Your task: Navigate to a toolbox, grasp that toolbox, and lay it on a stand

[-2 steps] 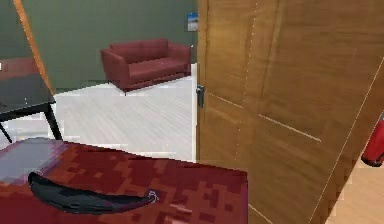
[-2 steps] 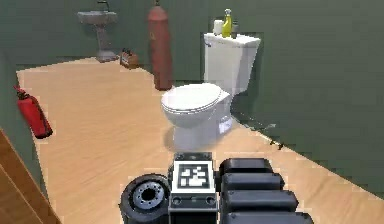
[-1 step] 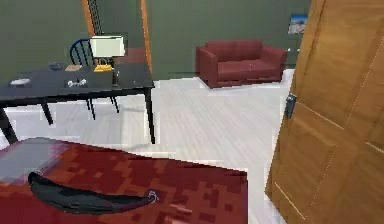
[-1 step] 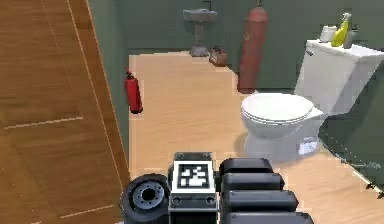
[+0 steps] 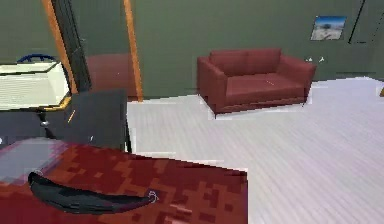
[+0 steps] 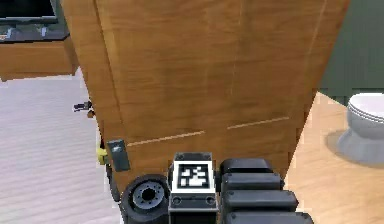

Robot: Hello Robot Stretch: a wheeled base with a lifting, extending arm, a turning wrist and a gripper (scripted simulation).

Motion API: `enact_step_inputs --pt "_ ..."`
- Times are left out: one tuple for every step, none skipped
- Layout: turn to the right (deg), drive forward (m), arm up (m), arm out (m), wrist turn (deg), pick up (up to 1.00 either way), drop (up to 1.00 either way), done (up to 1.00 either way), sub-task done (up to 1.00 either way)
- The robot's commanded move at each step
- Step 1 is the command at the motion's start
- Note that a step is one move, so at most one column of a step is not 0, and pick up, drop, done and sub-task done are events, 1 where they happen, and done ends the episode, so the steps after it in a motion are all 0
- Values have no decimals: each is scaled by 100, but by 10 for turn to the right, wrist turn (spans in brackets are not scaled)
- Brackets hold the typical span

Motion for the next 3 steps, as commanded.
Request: enact_step_inputs --pt "0 20 0 0 0 0 0 0 0" --pt "180 0 0 0 0 0 0 0 0" --pt "0 75 0 0 0 0 0 0 0"
